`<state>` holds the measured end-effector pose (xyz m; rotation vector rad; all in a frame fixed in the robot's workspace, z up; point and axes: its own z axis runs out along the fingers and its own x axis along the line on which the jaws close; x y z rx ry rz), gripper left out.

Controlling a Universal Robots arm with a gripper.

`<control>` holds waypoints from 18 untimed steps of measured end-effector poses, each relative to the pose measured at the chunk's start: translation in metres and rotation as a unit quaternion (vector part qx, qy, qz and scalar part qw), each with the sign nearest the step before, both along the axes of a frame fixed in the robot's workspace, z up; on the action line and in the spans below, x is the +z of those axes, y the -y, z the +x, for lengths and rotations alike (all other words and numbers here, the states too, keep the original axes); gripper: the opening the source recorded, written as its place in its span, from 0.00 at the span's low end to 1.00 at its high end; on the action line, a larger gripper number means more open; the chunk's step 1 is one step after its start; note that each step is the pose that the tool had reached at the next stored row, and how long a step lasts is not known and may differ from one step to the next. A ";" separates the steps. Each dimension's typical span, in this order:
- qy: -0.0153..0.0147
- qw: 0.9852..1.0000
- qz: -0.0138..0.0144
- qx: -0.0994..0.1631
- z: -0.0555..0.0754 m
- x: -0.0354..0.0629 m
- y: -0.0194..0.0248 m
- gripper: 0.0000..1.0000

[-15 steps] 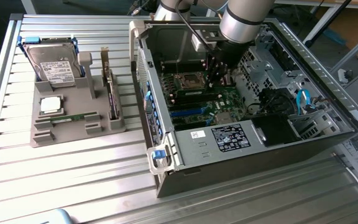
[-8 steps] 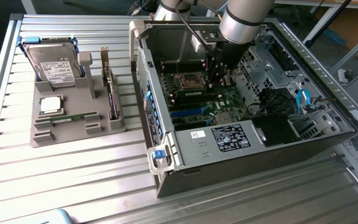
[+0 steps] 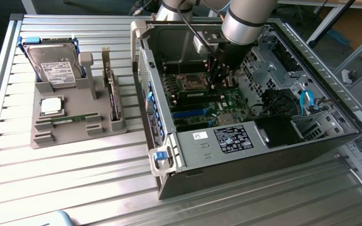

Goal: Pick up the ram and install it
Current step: 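Insert the ram into the slot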

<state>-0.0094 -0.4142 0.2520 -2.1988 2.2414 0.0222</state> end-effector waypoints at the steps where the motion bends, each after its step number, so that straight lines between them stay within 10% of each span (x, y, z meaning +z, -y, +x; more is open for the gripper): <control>1: 0.000 1.000 0.000 0.000 0.000 -0.0002 0.0000 0.12; 18: 0.000 1.000 0.000 0.000 0.000 -0.0054 0.0000 0.12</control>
